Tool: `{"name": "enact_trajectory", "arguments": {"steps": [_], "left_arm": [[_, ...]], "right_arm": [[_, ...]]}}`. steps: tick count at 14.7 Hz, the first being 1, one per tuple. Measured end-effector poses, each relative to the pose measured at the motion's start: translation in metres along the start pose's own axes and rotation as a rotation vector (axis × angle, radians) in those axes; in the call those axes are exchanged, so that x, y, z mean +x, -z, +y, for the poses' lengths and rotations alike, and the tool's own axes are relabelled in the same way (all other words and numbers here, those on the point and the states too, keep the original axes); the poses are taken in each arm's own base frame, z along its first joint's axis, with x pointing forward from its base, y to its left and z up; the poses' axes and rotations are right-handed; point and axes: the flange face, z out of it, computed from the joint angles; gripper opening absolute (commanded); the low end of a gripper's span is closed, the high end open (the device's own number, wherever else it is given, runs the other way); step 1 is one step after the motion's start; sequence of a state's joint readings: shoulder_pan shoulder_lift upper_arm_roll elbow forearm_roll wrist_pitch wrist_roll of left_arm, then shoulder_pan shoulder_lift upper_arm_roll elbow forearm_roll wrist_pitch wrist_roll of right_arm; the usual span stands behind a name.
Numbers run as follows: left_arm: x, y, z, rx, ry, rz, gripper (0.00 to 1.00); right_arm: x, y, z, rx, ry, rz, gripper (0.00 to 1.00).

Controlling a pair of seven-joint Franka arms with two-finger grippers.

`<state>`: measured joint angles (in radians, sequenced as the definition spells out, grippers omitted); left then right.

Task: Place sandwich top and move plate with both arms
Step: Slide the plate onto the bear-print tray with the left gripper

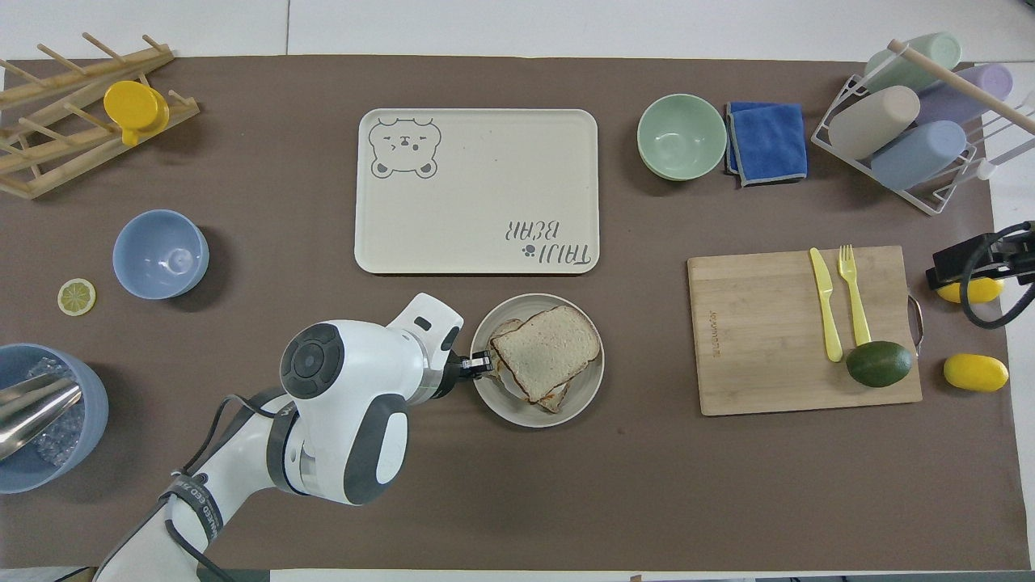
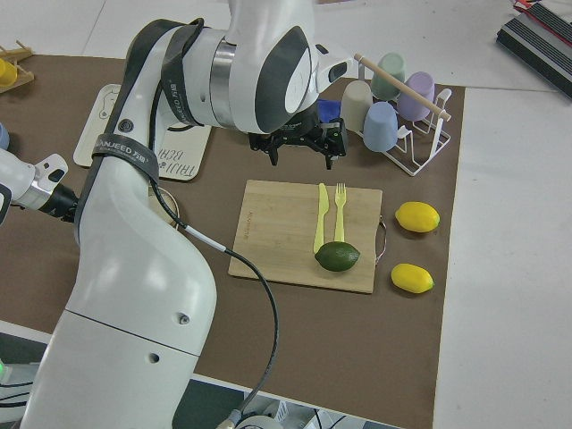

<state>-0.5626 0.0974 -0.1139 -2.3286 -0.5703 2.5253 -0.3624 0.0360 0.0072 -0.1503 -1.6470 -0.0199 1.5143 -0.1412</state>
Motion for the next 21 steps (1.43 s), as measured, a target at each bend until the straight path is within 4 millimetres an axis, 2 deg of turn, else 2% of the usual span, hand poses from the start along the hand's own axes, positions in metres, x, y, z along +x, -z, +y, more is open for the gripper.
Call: {"name": "enact_trajectory", "arguments": {"steps": [2, 9, 11, 13, 14, 16, 18, 21], "left_arm": [[0.011, 0.011, -0.001, -0.009, 0.015, -0.007, 0.00], [0.066, 0.076, 0.005, -0.091, -0.034, 0.018, 0.00], [0.100, 0.105, -0.009, -0.117, -0.091, 0.043, 0.00], [0.145, 0.134, -0.031, -0.130, -0.099, 0.065, 0.00], [0.166, 0.141, -0.037, -0.123, -0.104, 0.071, 0.00], [0.200, 0.133, -0.036, -0.094, -0.130, 0.065, 0.00], [0.229, 0.111, -0.029, -0.080, -0.148, 0.045, 0.00], [0.259, 0.081, -0.037, -0.060, -0.145, 0.037, 0.00]], "right_arm": [[0.000, 0.000, 0.000, 0.000, 0.000, 0.000, 1.00], [0.000, 0.000, 0.000, 0.000, 0.000, 0.000, 1.00], [0.000, 0.000, -0.001, 0.000, 0.001, 0.000, 1.00], [0.000, 0.000, -0.001, 0.000, 0.002, 0.001, 1.00], [0.000, 0.000, -0.001, 0.000, 0.002, 0.001, 1.00], [0.000, 0.001, -0.001, 0.000, 0.002, 0.001, 1.00], [0.000, 0.001, -0.001, 0.000, 0.002, 0.001, 1.00], [0.000, 0.001, -0.001, 0.000, 0.002, 0.001, 1.00]]}}
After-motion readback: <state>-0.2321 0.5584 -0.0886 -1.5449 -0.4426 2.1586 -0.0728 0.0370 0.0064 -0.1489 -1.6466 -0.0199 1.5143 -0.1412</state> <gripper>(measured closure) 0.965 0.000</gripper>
